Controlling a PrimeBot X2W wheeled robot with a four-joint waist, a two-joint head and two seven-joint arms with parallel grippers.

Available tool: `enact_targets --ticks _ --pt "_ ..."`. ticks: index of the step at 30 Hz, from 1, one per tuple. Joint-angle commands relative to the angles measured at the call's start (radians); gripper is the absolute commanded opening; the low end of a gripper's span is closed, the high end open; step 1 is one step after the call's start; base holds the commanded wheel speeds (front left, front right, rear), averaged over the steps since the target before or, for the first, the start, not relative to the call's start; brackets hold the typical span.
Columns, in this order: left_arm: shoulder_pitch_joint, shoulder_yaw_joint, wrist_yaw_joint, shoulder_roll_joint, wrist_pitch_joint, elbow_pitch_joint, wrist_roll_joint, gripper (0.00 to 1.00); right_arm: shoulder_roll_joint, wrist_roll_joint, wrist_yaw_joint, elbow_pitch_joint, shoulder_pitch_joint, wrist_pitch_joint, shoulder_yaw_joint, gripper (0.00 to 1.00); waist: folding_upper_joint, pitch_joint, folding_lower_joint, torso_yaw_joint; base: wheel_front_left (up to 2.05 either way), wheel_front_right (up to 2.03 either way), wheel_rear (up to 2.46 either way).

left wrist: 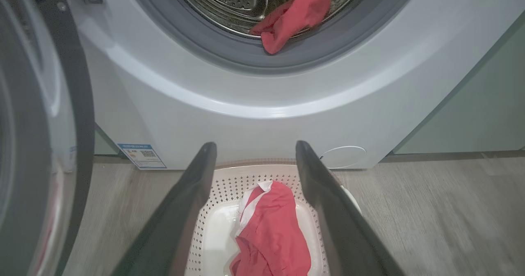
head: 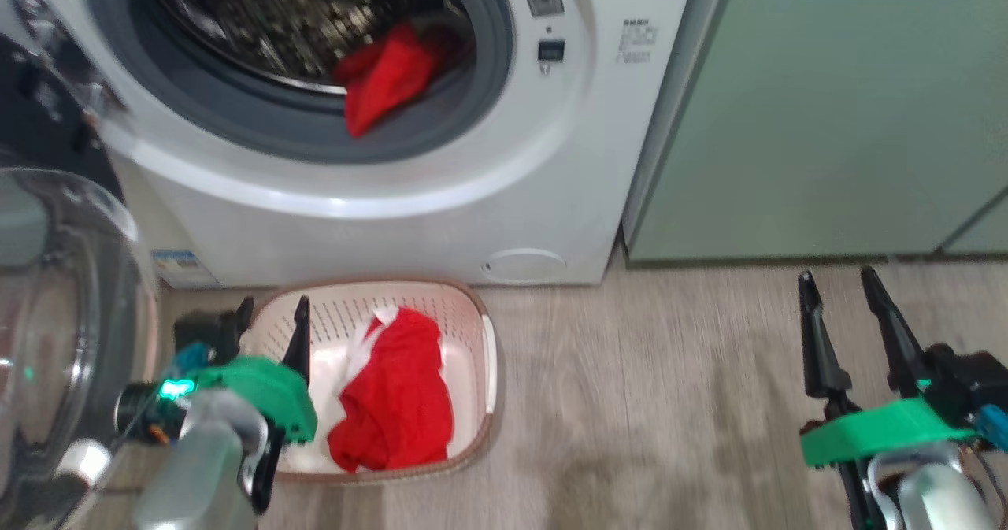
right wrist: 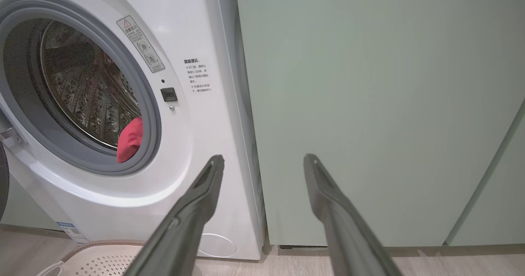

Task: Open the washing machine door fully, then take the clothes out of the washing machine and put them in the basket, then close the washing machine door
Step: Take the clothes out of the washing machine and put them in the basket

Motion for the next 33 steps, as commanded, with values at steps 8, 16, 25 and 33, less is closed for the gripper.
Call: enact_targets --ticks 8,16,25,33 --pt "0.168 0.164 0.008 0.005 -0.010 -0.280 0.051 1.00 0.011 -0.001 -0.001 -0.036 0.043 -0.006 -0.011 1.00 -0.0001 -0.085 0.0000 0.037 0.00 0.00 0.00" --pt "0.276 0.226 -0.009 -0.036 -0.010 -0.404 0.113 1.00 0.020 -0.005 -0.001 -0.033 0.066 -0.006 -0.033 1.00 -0.0001 -0.101 0.0000 0.059 0.00 0.00 0.00" --pt "0.296 0.267 -0.030 -0.059 -0.010 -0.423 0.143 1.00 0.026 -0.010 -0.001 -0.031 0.072 -0.006 -0.034 1.00 -0.0001 -0.110 0.0000 0.061 0.00 0.00 0.00" --pt "0.292 0.286 -0.042 -0.077 -0.010 -0.408 0.157 1.00 0.027 -0.012 -0.001 -0.033 0.073 -0.006 -0.034 1.00 -0.0001 -0.107 0.0000 0.053 0.00 0.00 0.00"
